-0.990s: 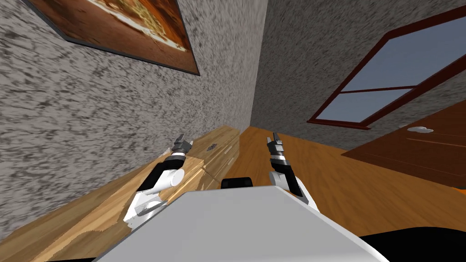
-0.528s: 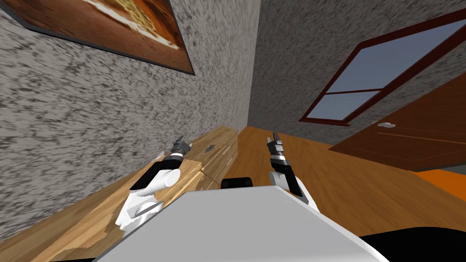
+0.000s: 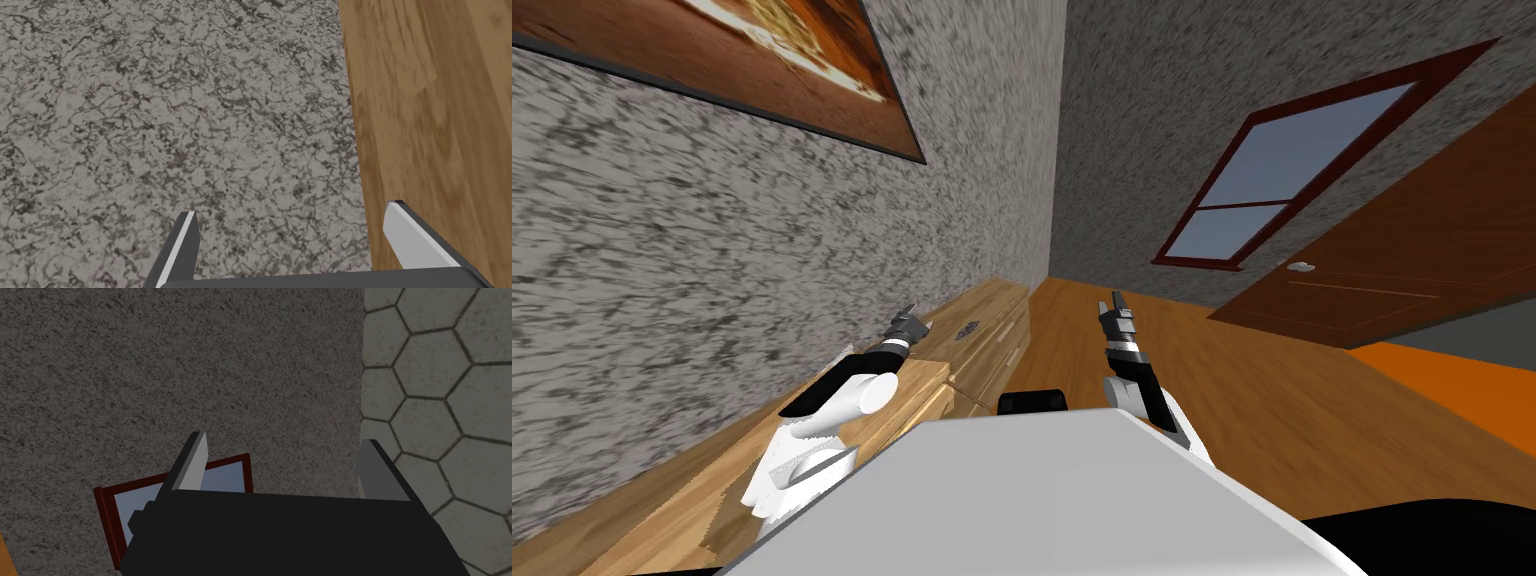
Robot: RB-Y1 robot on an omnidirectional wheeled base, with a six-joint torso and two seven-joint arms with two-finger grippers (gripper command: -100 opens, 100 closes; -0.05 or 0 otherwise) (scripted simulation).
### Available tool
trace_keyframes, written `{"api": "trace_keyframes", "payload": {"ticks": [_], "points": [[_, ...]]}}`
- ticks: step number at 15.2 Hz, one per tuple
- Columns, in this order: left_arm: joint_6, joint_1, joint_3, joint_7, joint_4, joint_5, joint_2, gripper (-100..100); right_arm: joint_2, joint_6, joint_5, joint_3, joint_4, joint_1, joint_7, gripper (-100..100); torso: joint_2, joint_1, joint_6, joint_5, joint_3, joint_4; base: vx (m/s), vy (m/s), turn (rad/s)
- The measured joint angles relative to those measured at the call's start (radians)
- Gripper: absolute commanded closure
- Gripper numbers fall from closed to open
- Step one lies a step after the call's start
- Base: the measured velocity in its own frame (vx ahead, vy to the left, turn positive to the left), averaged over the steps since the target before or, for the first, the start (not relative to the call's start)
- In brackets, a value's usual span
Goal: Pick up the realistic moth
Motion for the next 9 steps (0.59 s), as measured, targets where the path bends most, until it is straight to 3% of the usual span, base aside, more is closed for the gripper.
{"api": "trace_keyframes", "payload": {"ticks": [9], "points": [[0.165, -0.004, 0.065, 0.018, 0.017, 0.072, 0.024, -100, 0.0, 0.0, 0.0, 0.0, 0.0, 0.0, 0.0, 0, -0.001, 0.0, 0.0, 0.0, 0.0, 0.0, 0.006, 0.012, -0.107]]}}
